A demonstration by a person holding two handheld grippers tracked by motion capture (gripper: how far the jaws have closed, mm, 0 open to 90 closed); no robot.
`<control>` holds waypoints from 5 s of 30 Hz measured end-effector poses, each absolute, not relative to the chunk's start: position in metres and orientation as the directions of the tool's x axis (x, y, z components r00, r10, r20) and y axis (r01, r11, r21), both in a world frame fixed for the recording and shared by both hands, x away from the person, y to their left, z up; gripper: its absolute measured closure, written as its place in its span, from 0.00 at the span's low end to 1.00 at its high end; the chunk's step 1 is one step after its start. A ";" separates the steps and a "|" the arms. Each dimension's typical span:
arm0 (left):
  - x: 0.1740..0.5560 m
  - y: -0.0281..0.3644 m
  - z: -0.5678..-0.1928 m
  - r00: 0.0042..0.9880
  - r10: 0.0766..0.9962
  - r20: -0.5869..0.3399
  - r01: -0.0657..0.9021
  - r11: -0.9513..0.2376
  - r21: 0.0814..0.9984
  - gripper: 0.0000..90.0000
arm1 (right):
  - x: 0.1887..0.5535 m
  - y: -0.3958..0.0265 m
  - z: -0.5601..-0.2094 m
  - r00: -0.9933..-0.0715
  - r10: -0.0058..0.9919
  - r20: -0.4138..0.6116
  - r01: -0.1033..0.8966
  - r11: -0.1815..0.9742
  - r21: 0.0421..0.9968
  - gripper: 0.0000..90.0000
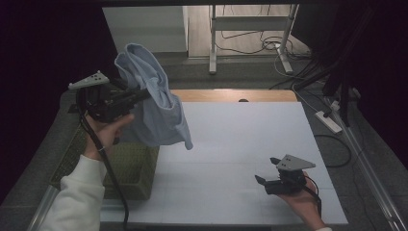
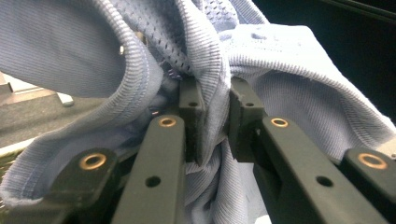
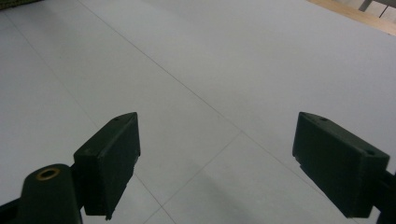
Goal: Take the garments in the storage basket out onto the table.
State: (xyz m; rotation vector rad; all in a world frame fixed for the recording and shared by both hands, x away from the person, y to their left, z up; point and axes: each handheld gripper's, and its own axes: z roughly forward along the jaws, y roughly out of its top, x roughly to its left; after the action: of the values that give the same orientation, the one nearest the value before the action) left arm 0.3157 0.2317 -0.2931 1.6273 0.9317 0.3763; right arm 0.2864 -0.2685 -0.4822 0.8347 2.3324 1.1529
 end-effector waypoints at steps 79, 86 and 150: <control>0.318 0.130 -0.327 0.760 0.597 -0.256 0.405 -0.127 0.906 0.86 | 0.286 -0.269 -0.482 -0.739 0.667 -0.095 0.330 0.481 0.812 0.17; 0.317 0.126 -0.338 0.761 0.592 -0.267 0.424 -0.141 0.895 0.86 | 0.286 -0.269 -0.482 -0.738 0.667 -0.099 0.330 0.484 0.810 0.17; 0.329 0.067 -0.410 0.757 0.578 -0.304 0.535 -0.281 0.797 0.86 | 0.287 -0.270 -0.482 -0.735 0.670 -0.106 0.327 0.487 0.810 0.17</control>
State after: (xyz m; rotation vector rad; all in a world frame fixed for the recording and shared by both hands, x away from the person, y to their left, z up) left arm 0.3287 0.0667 -0.4097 1.9448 0.8455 0.0543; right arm 0.2872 -0.2702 -0.4824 0.8289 2.3272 1.1394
